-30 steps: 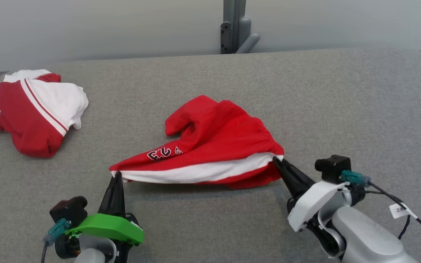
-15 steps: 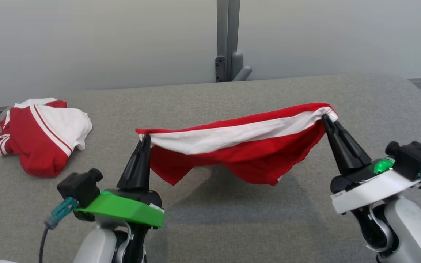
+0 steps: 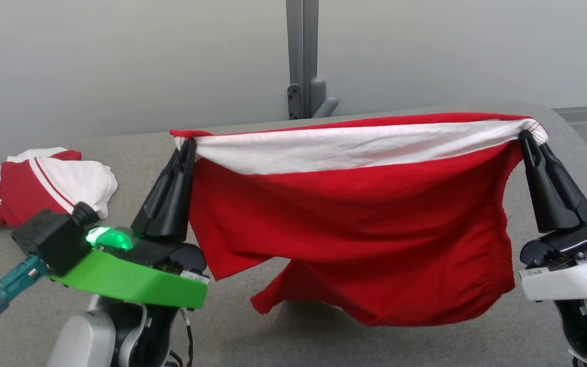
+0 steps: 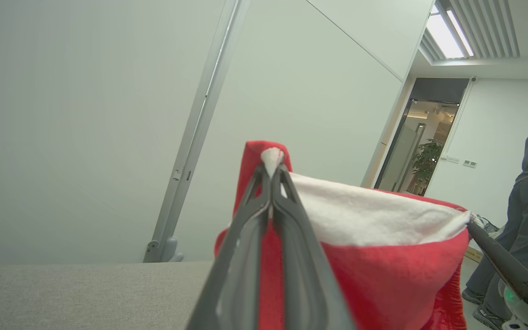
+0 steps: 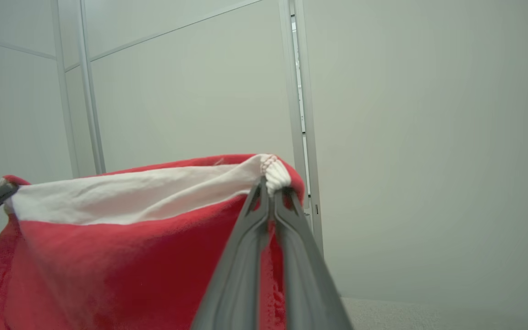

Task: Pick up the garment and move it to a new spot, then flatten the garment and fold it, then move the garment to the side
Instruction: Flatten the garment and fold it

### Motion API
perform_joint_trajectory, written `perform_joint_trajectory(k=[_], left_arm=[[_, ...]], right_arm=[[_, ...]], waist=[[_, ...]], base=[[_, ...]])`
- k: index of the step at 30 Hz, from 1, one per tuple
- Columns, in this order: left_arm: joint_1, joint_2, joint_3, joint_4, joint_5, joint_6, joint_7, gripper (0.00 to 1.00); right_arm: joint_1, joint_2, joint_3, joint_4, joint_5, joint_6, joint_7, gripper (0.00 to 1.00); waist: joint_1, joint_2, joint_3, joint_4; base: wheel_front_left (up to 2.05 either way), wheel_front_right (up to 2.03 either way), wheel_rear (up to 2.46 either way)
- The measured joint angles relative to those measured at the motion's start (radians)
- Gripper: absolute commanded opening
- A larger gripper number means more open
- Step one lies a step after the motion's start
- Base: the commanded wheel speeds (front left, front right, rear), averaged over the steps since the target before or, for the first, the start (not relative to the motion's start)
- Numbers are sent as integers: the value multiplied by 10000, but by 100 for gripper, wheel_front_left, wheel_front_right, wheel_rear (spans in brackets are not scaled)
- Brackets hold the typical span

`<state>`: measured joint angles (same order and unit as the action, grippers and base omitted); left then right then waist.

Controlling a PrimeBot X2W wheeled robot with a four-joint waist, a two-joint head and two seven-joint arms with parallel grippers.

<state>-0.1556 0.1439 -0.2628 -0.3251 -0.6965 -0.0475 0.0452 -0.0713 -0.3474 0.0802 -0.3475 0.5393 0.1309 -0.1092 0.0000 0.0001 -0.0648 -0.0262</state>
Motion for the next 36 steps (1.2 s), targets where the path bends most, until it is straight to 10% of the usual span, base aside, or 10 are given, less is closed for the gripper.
perform_joint_trajectory(k=[14,25,36], left_arm=[[-5923,117,79,3703,-79,-462,913,0],[-11797,-121,311,7810,1569,-418,-1611,0],[-12563,-587,-205,10713,1979,-732,-3032,0]], right_arm=[[-5901,-683,2155,3586,109,6,675,0],[-12205,169,2752,8612,-1841,6,-1160,0],[-12778,1244,2027,10558,-2982,6,-1524,0]], waist=[[0,0,1699,105],[2,0,3803,291],[3,0,6079,642]], base=[[0,0,0],[0,0,0],[0,0,0]])
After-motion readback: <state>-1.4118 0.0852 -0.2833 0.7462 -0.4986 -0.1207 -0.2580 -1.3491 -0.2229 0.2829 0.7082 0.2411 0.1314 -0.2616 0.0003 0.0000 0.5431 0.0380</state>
